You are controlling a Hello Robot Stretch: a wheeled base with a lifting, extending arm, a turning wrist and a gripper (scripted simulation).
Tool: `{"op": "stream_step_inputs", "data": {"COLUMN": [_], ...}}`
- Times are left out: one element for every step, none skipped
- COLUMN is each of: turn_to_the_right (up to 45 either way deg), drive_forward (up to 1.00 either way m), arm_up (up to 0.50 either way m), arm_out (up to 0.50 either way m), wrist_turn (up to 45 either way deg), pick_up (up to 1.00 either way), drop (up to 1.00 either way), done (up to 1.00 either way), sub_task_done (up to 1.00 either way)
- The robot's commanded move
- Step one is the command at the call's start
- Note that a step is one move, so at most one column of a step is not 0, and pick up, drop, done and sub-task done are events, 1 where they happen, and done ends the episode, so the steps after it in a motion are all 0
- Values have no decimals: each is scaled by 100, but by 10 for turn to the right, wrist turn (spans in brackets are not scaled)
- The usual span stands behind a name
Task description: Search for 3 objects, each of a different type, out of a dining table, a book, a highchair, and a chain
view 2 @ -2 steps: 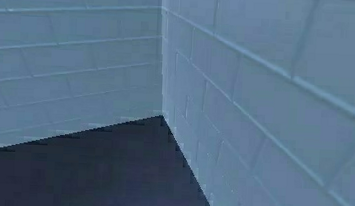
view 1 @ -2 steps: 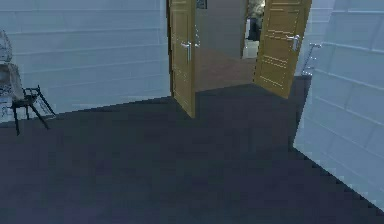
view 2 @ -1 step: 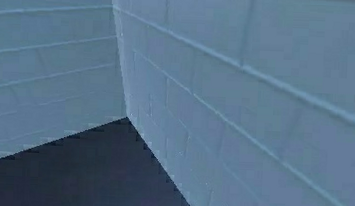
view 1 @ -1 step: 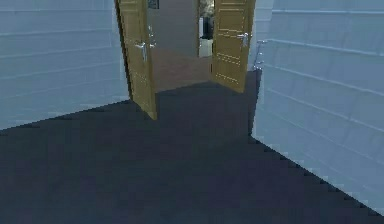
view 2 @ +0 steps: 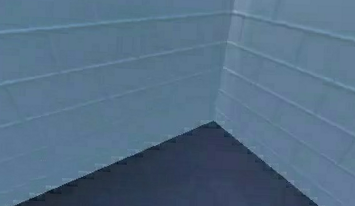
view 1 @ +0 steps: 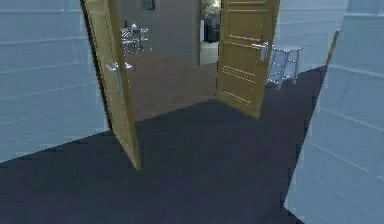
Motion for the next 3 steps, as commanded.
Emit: {"op": "stream_step_inputs", "data": {"turn_to_the_right": [0,450,60], "drive_forward": [100,0,0], "arm_up": [0,0,0], "arm_out": [0,0,0], "wrist_turn": [0,0,0], "pick_up": [0,0,0], "drop": [0,0,0], "done": [0,0,0], "sub_task_done": [0,0,0]}}
